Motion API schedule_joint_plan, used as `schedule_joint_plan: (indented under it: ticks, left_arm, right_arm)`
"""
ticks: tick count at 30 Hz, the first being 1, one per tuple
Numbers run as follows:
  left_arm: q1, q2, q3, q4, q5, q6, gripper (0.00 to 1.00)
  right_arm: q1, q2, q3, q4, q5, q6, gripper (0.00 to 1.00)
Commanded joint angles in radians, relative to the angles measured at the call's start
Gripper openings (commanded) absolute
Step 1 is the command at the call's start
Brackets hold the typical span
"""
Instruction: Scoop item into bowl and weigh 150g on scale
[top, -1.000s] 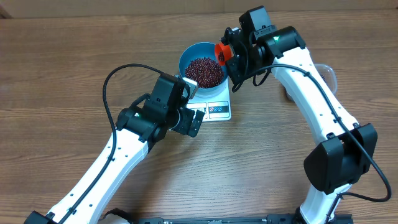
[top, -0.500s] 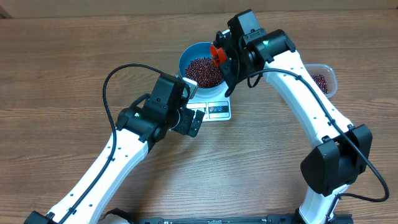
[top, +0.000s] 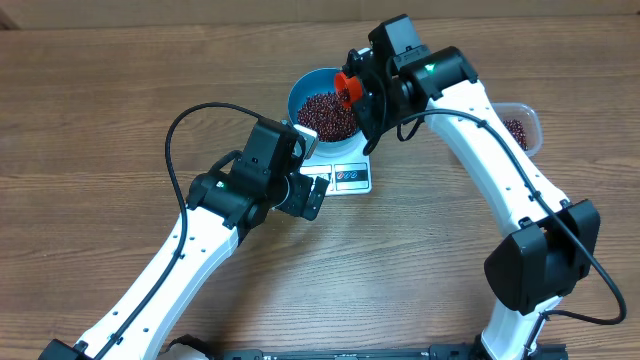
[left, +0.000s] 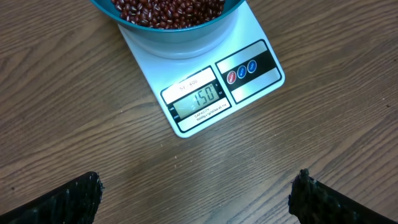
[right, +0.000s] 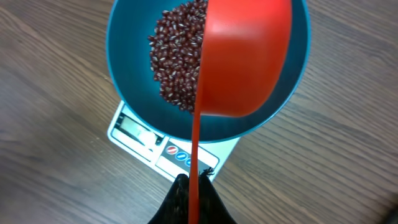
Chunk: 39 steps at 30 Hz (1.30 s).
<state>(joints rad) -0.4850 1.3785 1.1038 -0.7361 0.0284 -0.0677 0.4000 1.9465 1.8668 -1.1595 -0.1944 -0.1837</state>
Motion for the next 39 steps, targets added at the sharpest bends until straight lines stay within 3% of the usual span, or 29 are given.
schedule_joint_plan:
  ticks: [1, 16, 24, 33, 39]
  left_arm:
    - [-0.007, 0.002, -0.003, 0.001, -0.003, 0.023, 1.00]
    - [-0.007, 0.002, -0.003, 0.001, -0.003, 0.023, 1.00]
    - [-0.007, 0.002, -0.003, 0.001, -0.003, 0.023, 1.00]
    - [-0.007, 0.002, -0.003, 0.001, -0.003, 0.023, 0.99]
    - [-0.007, 0.002, -0.003, 0.001, -0.003, 0.023, 0.99]
  right_arm:
    - [-0.042, -0.045, 0.033, 0.006, -0.108, -0.004, 0.04]
    - [-0.316, -0.107, 0.033, -0.034, -0.574, -0.081, 0.04]
    - [-0.543, -0.138, 0.033, -0.156, -0.762, -0.187, 0.04]
    - [-0.821, -0.168, 0.032, -0.396, -0.722, -0.301, 0.04]
    - [-0.859, -0.168, 0.019, -0.461, -0.490, -0.256, 0.04]
